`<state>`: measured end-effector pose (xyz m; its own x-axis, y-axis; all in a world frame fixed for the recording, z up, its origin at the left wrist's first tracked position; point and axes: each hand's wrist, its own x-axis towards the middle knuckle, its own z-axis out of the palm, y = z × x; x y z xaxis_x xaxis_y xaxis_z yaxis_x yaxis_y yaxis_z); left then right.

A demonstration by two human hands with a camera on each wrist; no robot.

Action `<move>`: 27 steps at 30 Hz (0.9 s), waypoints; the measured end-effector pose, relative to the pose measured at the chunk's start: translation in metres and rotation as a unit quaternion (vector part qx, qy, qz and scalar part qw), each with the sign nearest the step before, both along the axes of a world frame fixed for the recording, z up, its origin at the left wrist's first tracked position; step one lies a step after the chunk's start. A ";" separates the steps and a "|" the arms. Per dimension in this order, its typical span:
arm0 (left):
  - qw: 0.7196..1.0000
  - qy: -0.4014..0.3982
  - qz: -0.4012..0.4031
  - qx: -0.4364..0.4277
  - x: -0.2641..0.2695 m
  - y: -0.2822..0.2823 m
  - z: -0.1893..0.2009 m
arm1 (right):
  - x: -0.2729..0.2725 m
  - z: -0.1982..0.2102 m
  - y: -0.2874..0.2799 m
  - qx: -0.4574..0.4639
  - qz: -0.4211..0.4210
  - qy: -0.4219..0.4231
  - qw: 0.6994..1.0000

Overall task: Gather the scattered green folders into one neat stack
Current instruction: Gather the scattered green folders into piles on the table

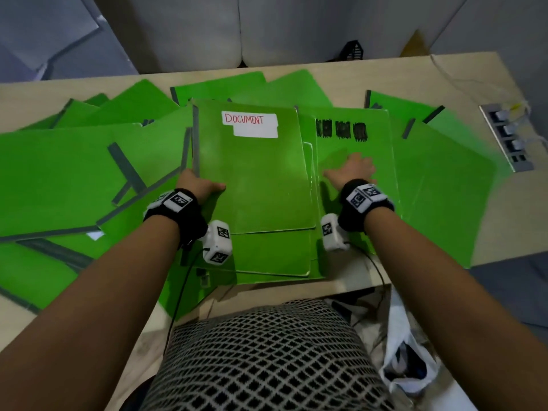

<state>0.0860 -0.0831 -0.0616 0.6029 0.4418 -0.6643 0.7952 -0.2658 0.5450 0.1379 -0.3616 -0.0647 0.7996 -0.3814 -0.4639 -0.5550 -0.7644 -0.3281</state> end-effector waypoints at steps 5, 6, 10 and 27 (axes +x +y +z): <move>1.000 -0.004 0.010 -0.013 -0.005 0.001 -0.011 | -0.002 0.005 -0.072 -0.021 -0.145 0.048 0.988; 1.000 -0.008 0.012 -0.013 -0.005 0.001 -0.012 | -0.004 0.006 -0.077 -0.025 -0.150 0.059 0.987; 1.000 -0.012 0.018 -0.021 -0.006 0.001 -0.012 | -0.017 0.012 -0.082 0.052 -0.131 0.077 0.987; 0.997 -0.043 0.045 0.038 -0.004 0.017 -0.005 | -0.062 0.031 -0.128 -0.188 0.181 0.145 0.954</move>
<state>0.0825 -0.0663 -0.0664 0.6124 0.5435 -0.5741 0.7683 -0.2382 0.5941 0.0762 -0.4900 -0.0336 0.7688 -0.2870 -0.5715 -0.2575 -0.9569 0.1341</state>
